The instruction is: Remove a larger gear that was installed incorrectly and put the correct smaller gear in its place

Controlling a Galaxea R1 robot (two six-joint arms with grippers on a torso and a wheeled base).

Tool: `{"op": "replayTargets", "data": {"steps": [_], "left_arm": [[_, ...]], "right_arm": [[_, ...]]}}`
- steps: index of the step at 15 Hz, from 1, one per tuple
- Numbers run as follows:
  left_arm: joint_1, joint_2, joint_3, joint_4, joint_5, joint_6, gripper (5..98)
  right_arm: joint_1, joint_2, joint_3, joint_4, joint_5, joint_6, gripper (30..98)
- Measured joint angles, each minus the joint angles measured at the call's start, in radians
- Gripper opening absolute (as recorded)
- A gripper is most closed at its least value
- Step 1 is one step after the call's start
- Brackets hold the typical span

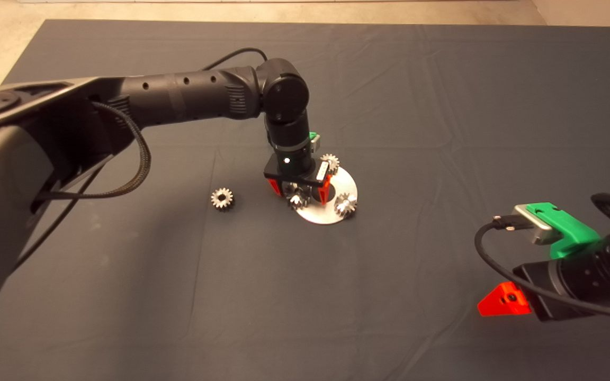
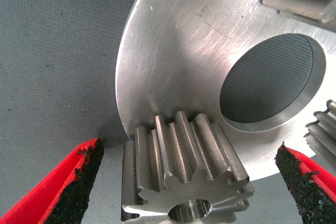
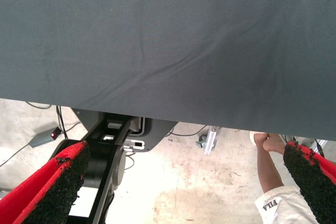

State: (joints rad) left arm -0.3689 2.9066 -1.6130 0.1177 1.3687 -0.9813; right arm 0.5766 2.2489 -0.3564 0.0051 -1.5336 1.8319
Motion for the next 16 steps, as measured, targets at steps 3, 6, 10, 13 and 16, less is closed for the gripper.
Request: {"op": "replayTargets", "data": {"steps": [3, 6, 10, 13, 16], "left_arm": [[0.000, 0.000, 0.000, 0.000, 0.000, 0.000, 79.8], [0.000, 0.000, 0.000, 0.000, 0.001, 0.000, 74.9], [0.000, 0.000, 0.000, 0.000, 0.010, 0.000, 69.9], [0.000, 0.000, 0.000, 0.000, 0.019, 0.000, 67.8], [0.000, 0.003, 0.000, 0.000, 0.021, 0.004, 65.0]], "right_arm": [[0.000, 0.000, 0.000, 0.000, 0.000, 0.000, 97.6], [0.000, 0.000, 0.000, 0.000, 0.000, 0.000, 97.6], [0.000, 0.000, 0.000, 0.000, 0.000, 0.000, 97.6], [0.000, 0.000, 0.000, 0.000, 0.000, 0.000, 97.6], [0.000, 0.000, 0.000, 0.000, 0.000, 0.000, 97.6]]}}
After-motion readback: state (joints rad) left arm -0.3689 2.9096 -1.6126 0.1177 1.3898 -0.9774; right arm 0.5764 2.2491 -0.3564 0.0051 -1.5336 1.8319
